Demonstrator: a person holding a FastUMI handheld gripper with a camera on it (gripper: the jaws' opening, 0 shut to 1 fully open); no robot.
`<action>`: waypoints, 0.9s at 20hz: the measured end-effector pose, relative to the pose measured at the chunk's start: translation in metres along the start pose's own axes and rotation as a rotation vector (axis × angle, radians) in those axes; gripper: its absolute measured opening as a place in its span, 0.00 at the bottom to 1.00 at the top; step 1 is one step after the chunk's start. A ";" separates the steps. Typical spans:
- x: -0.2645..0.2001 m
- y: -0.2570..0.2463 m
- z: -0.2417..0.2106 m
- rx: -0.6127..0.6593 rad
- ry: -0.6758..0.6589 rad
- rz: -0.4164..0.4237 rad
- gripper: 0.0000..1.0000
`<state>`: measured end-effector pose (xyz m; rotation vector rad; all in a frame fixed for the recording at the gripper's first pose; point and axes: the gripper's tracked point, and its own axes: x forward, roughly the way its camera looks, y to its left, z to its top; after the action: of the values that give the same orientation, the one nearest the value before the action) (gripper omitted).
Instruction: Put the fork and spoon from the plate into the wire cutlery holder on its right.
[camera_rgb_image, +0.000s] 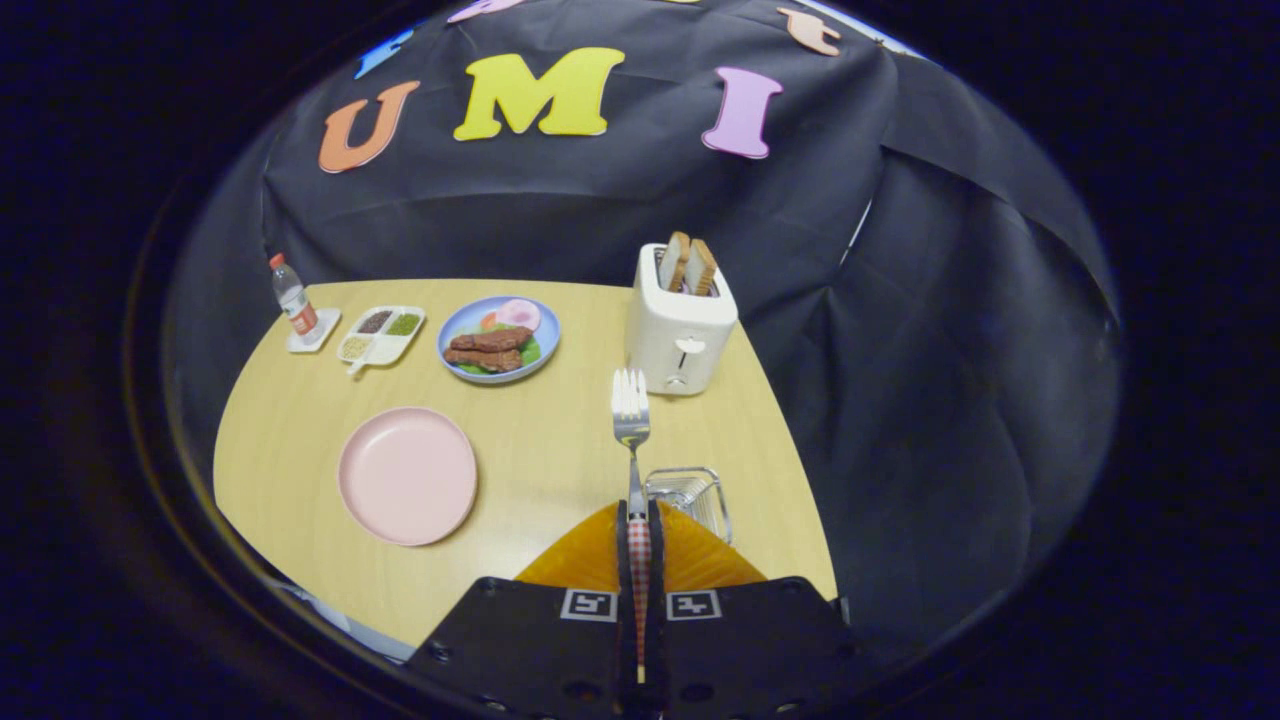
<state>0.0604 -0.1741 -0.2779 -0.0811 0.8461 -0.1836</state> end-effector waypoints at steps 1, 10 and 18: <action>0.000 -0.008 -0.002 -0.005 0.015 0.001 0.03; 0.008 -0.035 -0.039 0.009 0.335 0.096 0.03; 0.020 -0.051 -0.051 -0.076 0.528 0.134 0.03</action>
<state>0.0284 -0.2276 -0.3195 -0.0472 1.3806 -0.0445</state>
